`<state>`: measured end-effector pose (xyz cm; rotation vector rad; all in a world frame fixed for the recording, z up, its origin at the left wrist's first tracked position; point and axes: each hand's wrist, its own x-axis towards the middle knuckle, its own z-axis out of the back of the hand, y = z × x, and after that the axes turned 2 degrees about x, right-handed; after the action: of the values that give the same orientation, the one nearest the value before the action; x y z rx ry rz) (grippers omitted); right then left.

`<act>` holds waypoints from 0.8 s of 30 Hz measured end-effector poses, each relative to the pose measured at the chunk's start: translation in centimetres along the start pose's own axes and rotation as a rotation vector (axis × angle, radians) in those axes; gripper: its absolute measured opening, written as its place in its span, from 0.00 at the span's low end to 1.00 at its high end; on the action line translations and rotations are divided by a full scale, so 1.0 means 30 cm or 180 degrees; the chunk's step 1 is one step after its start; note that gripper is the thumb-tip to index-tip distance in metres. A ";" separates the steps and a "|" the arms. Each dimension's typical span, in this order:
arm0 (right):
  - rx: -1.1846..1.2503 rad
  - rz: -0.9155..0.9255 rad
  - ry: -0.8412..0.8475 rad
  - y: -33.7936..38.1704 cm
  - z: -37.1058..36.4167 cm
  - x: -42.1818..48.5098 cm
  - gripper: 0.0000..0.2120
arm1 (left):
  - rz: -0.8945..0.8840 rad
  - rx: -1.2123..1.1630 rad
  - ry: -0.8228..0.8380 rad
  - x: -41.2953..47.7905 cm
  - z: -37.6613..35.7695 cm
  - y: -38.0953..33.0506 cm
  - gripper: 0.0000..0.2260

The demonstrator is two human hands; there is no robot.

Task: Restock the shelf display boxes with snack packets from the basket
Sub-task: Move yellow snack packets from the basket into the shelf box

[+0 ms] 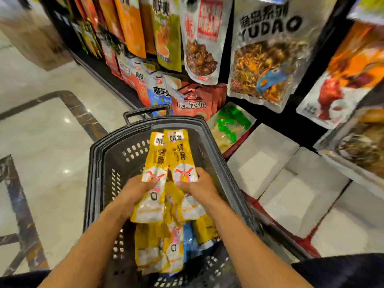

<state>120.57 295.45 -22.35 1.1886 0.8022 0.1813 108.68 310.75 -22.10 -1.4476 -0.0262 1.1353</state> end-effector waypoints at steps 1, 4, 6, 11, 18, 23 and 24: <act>0.0081 0.0074 -0.0018 0.035 0.024 -0.031 0.24 | -0.0081 -0.0070 0.0002 -0.045 0.000 -0.038 0.12; 0.0367 0.0327 -0.0304 0.124 0.142 -0.113 0.19 | -0.0496 0.0149 -0.0027 -0.178 -0.038 -0.169 0.15; 0.0601 0.0492 -0.0516 0.155 0.248 -0.161 0.16 | -0.0802 0.0312 0.0117 -0.253 -0.101 -0.263 0.17; 0.0733 0.0327 -0.1152 0.103 0.489 -0.195 0.15 | -0.1143 0.0951 0.0479 -0.321 -0.375 -0.454 0.06; 0.0777 -0.0305 -0.1701 -0.082 0.635 -0.033 0.19 | -0.0869 0.2101 0.0650 -0.067 -0.753 -0.492 0.17; 0.0619 -0.0706 -0.2027 -0.171 0.657 0.135 0.22 | -0.0814 0.2265 0.0744 0.136 -0.888 -0.462 0.17; 0.0536 -0.0754 -0.2109 -0.183 0.656 0.169 0.22 | -0.0723 0.2315 0.0727 0.171 -0.910 -0.452 0.17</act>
<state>135.31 281.07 -26.76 1.1967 0.3670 -0.4656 136.34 297.07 -20.64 -0.8806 0.3421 0.6775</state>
